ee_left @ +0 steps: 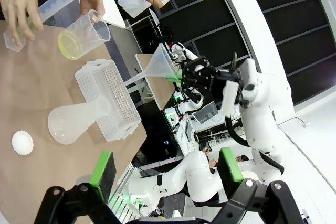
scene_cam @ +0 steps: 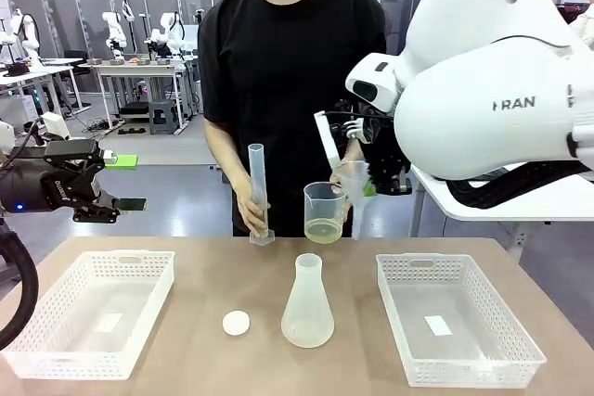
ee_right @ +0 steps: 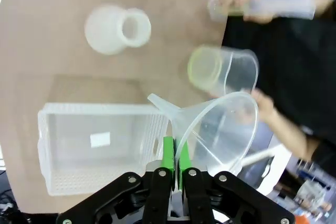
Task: Prepare the solutions needed for the experiment.
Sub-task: Pick up the Plastic Funnel and insert it into the Big flask.
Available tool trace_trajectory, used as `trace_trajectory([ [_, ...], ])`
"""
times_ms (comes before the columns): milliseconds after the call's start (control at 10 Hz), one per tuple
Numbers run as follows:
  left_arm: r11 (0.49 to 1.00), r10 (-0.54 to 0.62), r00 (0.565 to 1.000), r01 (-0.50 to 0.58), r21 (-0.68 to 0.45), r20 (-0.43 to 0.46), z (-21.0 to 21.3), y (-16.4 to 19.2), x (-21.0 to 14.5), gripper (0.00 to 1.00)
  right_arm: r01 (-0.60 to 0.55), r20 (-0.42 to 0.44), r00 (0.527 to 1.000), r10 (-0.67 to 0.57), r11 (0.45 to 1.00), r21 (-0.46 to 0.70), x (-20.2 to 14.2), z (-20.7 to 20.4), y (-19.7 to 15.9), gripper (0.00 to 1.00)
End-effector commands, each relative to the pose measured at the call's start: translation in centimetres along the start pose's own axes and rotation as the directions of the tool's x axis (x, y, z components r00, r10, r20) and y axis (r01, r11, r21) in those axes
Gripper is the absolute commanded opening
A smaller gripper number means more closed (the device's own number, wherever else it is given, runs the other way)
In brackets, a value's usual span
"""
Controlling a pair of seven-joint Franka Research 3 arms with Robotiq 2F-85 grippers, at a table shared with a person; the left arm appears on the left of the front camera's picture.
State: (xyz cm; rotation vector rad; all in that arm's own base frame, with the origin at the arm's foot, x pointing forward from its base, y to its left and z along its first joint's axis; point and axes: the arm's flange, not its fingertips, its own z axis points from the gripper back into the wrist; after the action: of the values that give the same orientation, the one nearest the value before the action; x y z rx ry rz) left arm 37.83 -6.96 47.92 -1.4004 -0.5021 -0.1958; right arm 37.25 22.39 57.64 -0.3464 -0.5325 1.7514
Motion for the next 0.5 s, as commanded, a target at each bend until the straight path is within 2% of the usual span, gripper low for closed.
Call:
trace_trajectory([
  [0, 1.0, 0.0, 1.0, 0.0, -0.006, 0.0, -0.3, -0.1, 0.0, 1.0, -0.107, 0.132, 0.985, 0.11, 0.994, -0.029, 0.3, 0.0, 1.6, 0.04],
  [400, 1.0, 0.0, 1.0, 0.0, -0.006, 0.0, -0.3, -0.1, 0.0, 1.0, -0.199, 0.212, 0.953, 0.215, 0.976, -0.091, 2.7, 0.2, 2.2, 0.04],
])
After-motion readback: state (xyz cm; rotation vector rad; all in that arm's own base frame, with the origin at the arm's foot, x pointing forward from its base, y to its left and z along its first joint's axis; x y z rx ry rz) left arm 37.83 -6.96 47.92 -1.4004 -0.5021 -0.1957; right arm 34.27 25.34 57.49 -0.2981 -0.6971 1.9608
